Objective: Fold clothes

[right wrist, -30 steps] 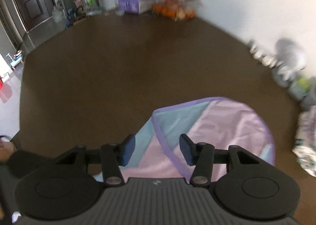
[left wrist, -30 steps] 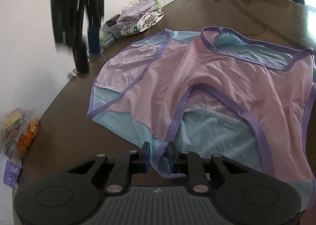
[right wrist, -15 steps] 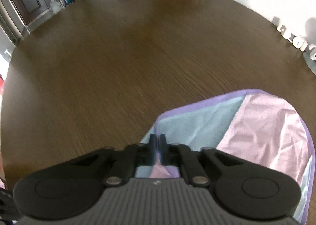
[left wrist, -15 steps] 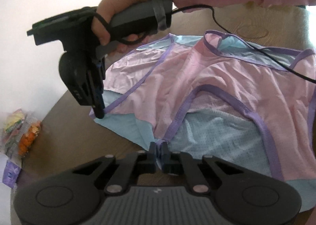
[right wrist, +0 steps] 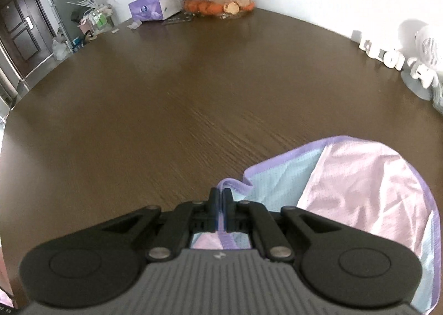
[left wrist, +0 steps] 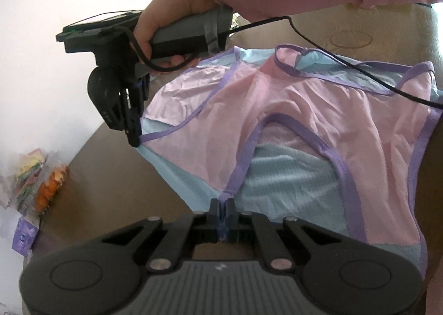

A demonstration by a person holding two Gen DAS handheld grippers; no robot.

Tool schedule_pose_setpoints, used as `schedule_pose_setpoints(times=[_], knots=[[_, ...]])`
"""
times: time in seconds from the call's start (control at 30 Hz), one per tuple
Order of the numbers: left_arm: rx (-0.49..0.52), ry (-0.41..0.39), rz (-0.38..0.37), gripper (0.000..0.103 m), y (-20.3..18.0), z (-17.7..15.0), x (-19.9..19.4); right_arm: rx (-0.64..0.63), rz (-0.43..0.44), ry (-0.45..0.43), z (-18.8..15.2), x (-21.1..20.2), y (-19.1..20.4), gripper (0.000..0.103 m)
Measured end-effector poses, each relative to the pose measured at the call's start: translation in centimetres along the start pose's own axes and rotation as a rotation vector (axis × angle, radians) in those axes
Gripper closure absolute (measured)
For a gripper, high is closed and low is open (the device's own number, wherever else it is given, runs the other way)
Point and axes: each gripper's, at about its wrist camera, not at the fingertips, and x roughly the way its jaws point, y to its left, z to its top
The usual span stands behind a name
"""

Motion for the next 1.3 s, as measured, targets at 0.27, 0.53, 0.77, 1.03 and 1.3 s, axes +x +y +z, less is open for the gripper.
schedule_pose_setpoints(times=[0.27, 0.53, 0.77, 1.03, 1.3], knots=[[-0.073, -0.023, -0.030, 0.066, 0.9, -0.5, -1.1, 0.080, 0.023, -0.045, -0.4, 0.0, -1.1, 0.061], [-0.230, -0.044, 0.021, 0.052, 2.7, -0.8, -2.2, 0.181, 0.049, -0.180, -2.1, -6.3, -4.1, 0.036], [-0.350, -0.038, 0.014, 0.051, 3.2, -1.3, -2.5, 0.234, 0.062, -0.246, -7.6, -13.3, -6.9, 0.032], [-0.384, -0.020, 0.002, 0.054, 3.4, -1.7, -1.2, 0.229, 0.068, -0.218, -8.8, -18.1, -5.6, 0.033], [-0.416, -0.001, -0.008, 0.057, 3.6, -2.1, 0.2, 0.165, 0.097, -0.201, -0.2, -20.3, 0.7, 0.029]])
